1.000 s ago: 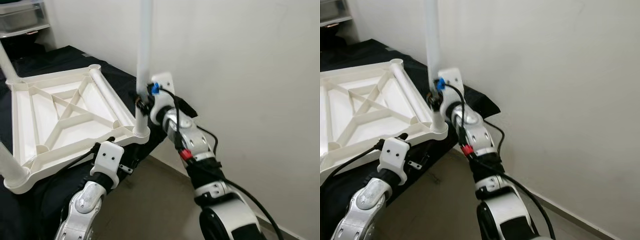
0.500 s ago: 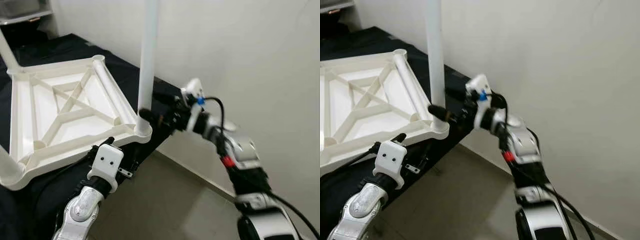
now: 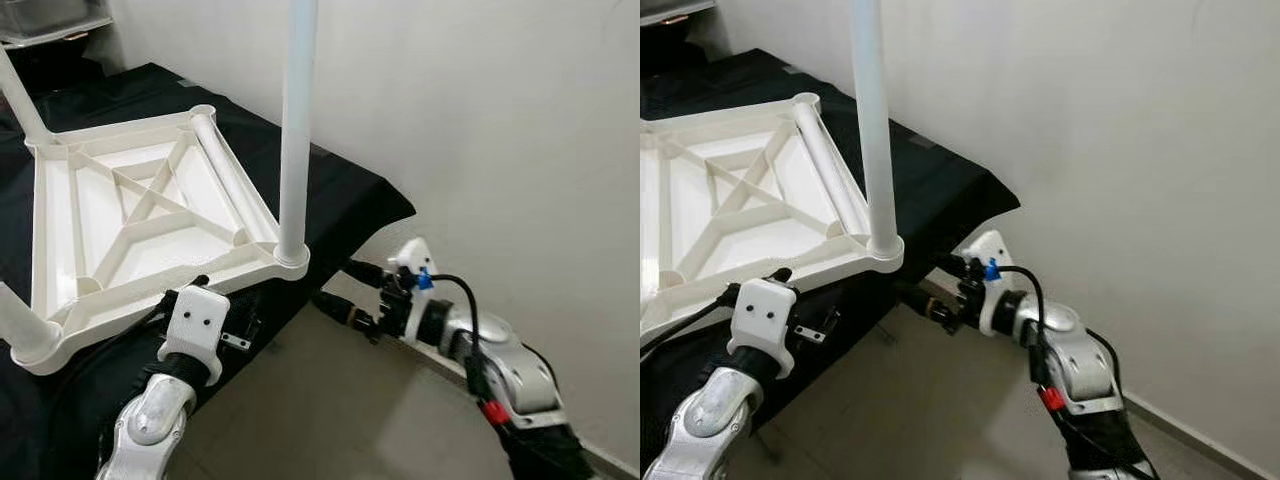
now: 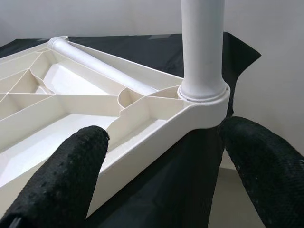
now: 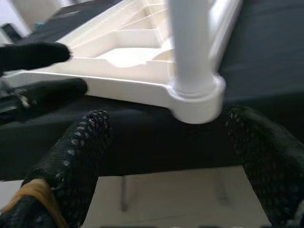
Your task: Building children table
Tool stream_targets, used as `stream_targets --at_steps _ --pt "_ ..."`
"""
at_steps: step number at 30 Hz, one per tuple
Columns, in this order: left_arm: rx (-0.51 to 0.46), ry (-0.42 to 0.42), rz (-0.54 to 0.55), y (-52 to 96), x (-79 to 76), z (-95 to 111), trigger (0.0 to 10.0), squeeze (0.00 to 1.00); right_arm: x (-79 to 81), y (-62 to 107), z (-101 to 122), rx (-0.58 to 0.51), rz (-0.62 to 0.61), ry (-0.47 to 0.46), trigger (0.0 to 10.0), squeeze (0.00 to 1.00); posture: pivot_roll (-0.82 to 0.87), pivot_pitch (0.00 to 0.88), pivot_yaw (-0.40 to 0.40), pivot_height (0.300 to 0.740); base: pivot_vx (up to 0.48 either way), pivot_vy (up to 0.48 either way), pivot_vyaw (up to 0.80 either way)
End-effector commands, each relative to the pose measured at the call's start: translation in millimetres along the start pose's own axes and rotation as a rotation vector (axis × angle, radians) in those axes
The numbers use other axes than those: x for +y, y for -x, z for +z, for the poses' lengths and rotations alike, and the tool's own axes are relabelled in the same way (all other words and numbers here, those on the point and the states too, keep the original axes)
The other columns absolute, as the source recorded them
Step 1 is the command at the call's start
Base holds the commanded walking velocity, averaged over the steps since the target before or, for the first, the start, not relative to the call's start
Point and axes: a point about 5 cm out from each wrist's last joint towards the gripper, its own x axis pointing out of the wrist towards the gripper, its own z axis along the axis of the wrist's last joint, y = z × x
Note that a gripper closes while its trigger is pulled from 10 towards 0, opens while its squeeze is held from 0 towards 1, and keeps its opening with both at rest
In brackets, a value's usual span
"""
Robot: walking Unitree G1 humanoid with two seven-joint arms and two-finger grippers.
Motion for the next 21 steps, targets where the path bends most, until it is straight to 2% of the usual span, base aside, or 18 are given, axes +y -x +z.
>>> stream_targets --at_steps 1,4,9,10,15,17,21 --pt "0.01 0.015 -0.022 1.0 -3.1 2 10.0 0.0 -0.5 5.0 -2 0.008 -0.05 0.031 10.0 0.0 -0.03 0.104 -0.052 0.74 0.0 -0.469 0.0" --pt "0.039 0.016 -0.021 2.8 -4.2 -2 10.0 0.0 3.5 3.2 -3 0.018 -0.035 0.067 10.0 0.0 -0.03 0.1 -0.05 0.74 0.0 -0.469 0.0" --pt "0.07 0.002 0.022 4.3 -1.6 -5 10.0 0.0 10.9 3.9 -2 0.028 0.022 0.112 10.0 0.0 -0.02 0.101 -0.053 0.74 0.0 -0.472 0.76" --pt "0.096 -0.025 0.077 5.5 2.6 -7 10.0 0.0 13.8 4.6 -2 0.032 0.045 0.119 10.0 0.0 -0.02 0.104 -0.057 0.74 0.0 0.0 0.76" --pt "0.141 -0.077 0.158 7.8 8.2 -10 10.0 0.0 13.6 7.3 -1 0.041 0.063 0.136 10.0 0.0 -0.02 0.108 -0.065 0.74 0.0 0.0 0.77" --pt "0.196 -0.092 0.231 10.6 14.5 -15 10.0 0.0 8.3 10.1 1 0.051 0.059 0.156 10.0 0.0 -0.02 0.11 -0.069 0.74 0.0 0.0 0.77" --pt "0.212 -0.085 0.246 11.2 14.5 -17 10.0 0.0 4.7 12.1 3 0.055 0.058 0.169 10.0 0.0 -0.03 0.111 -0.075 0.74 0.0 0.0 0.77"
